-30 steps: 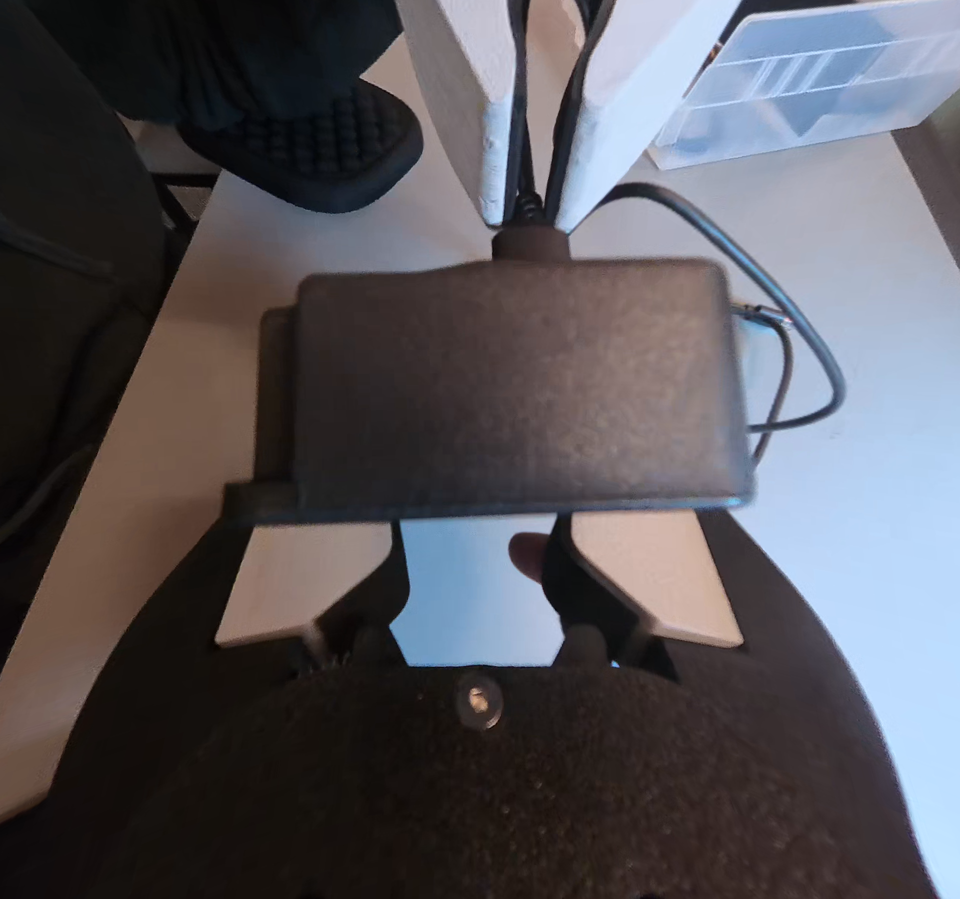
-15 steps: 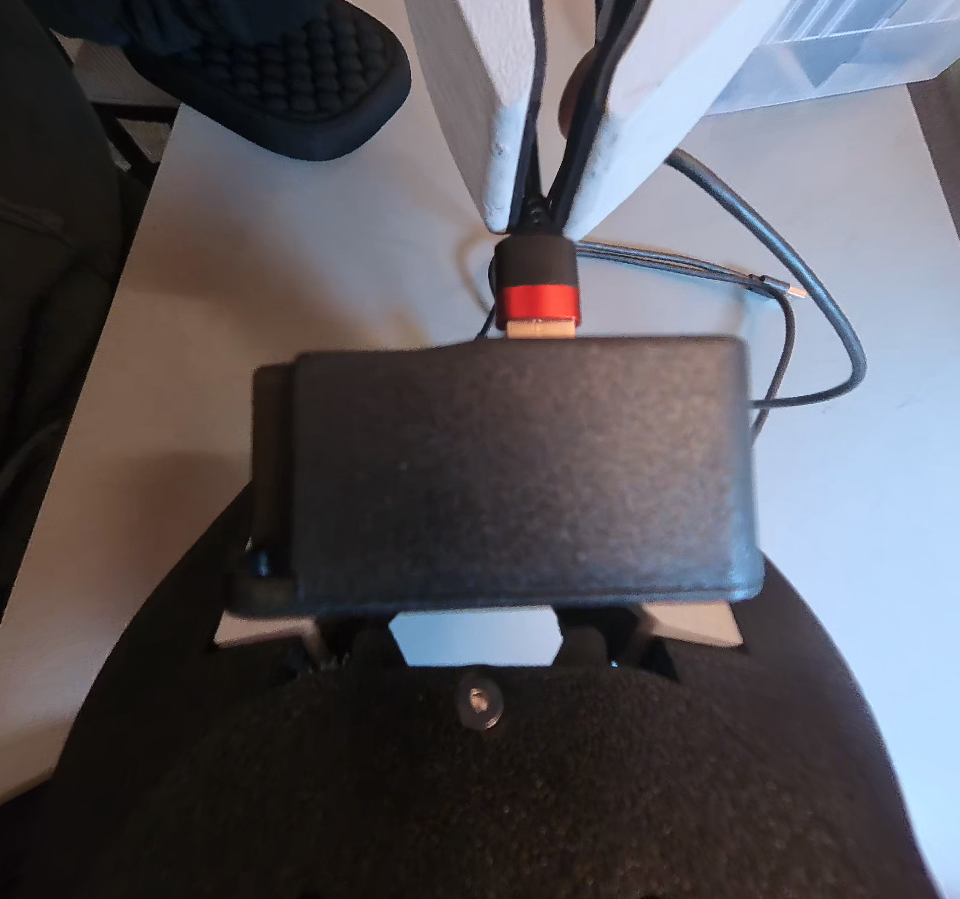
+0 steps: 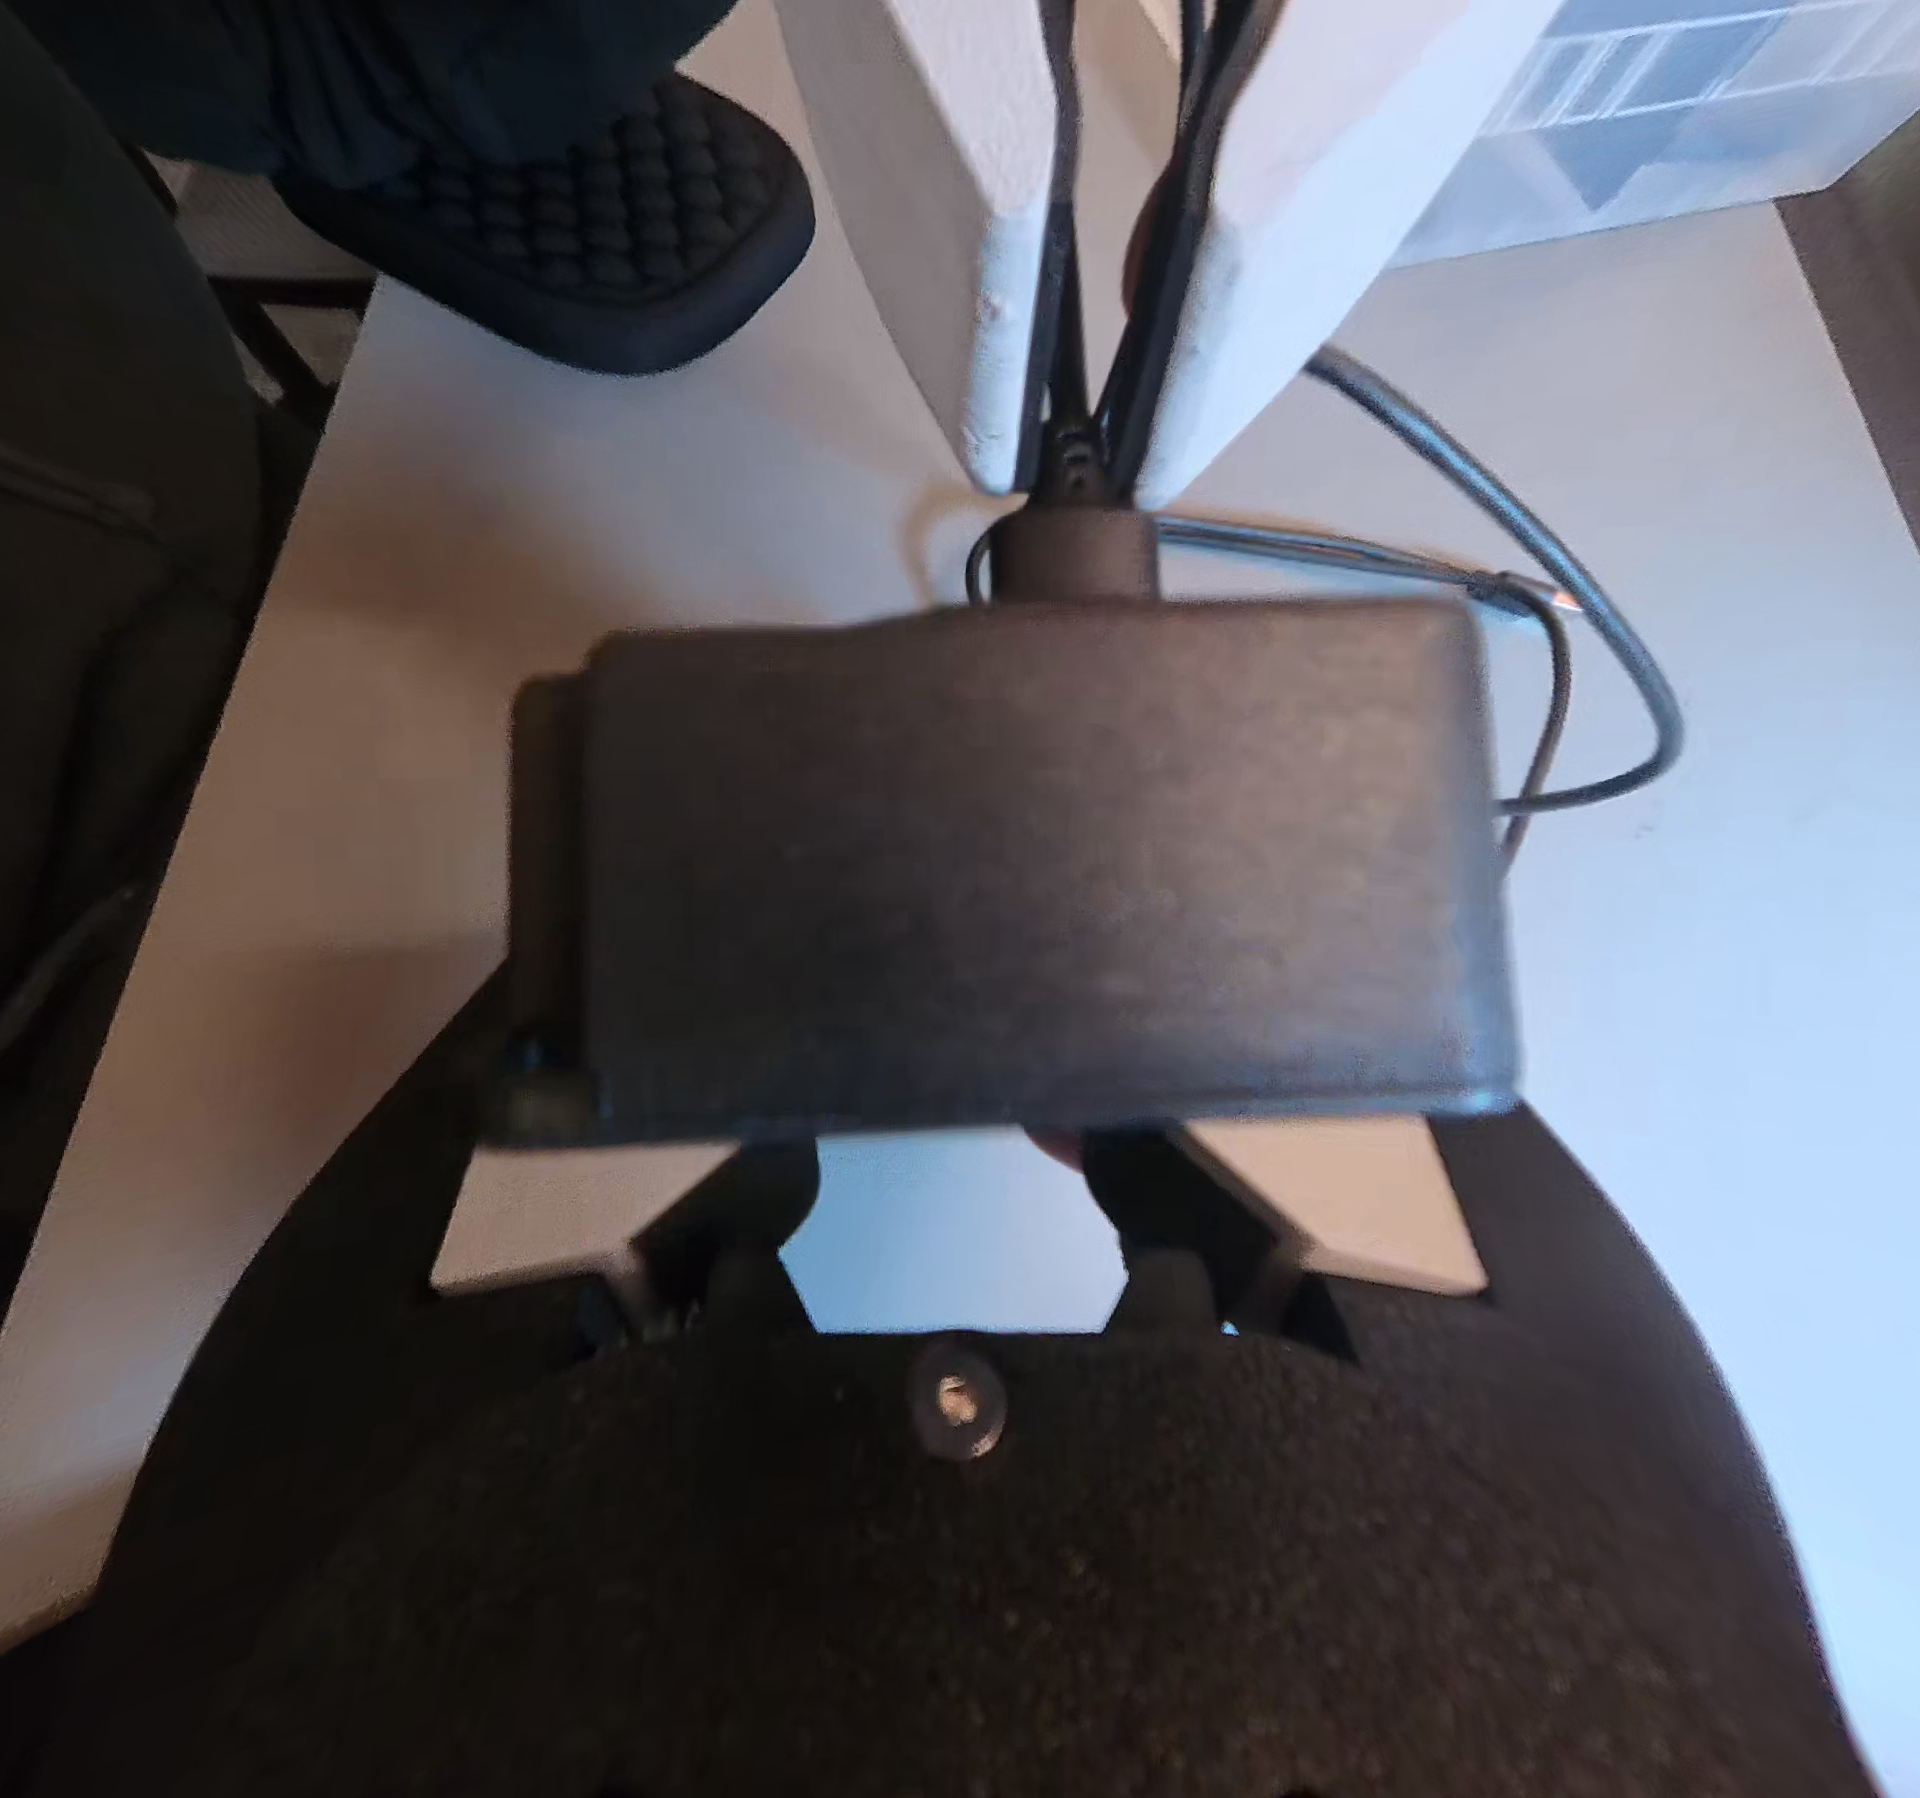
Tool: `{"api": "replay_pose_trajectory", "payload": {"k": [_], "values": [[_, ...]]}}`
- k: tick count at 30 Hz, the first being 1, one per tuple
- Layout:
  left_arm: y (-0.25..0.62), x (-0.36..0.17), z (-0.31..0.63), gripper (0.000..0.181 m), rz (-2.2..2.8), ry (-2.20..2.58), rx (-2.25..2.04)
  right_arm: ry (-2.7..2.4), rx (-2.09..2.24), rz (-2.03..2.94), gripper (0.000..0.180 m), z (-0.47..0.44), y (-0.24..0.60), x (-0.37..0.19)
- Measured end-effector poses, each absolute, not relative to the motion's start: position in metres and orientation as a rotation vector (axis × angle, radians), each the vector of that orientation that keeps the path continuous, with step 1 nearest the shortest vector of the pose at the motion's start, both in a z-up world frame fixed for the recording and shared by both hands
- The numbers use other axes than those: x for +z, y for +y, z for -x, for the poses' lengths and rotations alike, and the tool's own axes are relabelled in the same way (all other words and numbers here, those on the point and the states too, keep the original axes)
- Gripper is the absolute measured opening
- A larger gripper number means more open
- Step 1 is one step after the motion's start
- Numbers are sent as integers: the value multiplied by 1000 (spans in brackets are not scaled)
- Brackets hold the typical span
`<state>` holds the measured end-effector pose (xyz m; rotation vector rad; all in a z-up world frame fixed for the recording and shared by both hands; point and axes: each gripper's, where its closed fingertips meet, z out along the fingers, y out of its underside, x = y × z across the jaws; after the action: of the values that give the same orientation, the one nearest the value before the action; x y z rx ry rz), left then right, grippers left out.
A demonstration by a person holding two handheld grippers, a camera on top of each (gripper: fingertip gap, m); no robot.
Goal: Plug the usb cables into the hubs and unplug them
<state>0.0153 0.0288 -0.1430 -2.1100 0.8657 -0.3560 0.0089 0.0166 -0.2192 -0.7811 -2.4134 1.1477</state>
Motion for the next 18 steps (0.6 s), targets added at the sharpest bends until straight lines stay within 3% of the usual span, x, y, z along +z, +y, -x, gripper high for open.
{"api": "replay_pose_trajectory", "payload": {"k": [1,8,18], "values": [[30,-138,-15,10,2082,856,-352,-2401,1167,786,64,-8,17,-217],[16,-72,34,19,1864,627,-304,-2334,1237,835,64,-9,34,-211],[-39,-49,188,21,1908,179,101,-2241,1253,848,64,-11,54,-192]]}}
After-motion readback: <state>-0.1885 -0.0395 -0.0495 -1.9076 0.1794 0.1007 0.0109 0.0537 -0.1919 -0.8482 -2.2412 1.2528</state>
